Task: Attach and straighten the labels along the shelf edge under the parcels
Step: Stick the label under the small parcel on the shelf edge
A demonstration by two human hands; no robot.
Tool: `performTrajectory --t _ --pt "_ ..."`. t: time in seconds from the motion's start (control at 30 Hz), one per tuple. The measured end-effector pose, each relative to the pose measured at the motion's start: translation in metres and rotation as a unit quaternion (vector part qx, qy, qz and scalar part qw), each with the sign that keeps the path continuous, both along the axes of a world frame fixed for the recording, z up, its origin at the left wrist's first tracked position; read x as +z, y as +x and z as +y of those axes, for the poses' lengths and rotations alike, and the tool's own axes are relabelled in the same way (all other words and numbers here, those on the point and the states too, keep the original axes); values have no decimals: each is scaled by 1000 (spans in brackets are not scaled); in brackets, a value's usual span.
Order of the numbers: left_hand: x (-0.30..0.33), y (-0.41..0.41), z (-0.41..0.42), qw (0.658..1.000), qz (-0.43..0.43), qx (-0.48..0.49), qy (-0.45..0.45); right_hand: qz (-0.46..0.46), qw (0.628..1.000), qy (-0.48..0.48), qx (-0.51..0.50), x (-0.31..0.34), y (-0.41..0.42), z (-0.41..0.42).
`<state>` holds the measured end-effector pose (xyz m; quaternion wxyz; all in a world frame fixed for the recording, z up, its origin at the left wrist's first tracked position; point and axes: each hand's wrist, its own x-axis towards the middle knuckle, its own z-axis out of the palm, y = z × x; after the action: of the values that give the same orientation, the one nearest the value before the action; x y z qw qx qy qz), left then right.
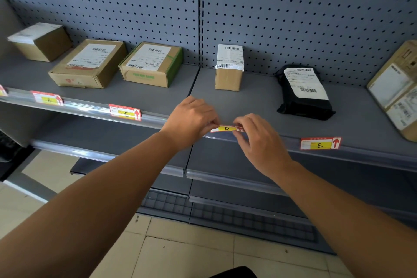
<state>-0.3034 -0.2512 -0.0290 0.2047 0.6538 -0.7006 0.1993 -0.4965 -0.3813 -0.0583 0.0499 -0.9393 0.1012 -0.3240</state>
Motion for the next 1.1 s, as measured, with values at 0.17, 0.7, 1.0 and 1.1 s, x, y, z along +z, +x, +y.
performTrajectory --t 0.17,0.7,1.0,1.1 --pt "6 6 3 1000 -18 -9 4 0 998 44 -43 -18 -9 27" --pt "15 18 24 998 14 43 46 69 989 -95 -89 -26 -2 22" --pt "13 16 25 993 84 71 42 91 987 -55 -124 -19 8 25" --pt "15 15 22 994 83 63 42 56 991 13 -123 -12 10 31"
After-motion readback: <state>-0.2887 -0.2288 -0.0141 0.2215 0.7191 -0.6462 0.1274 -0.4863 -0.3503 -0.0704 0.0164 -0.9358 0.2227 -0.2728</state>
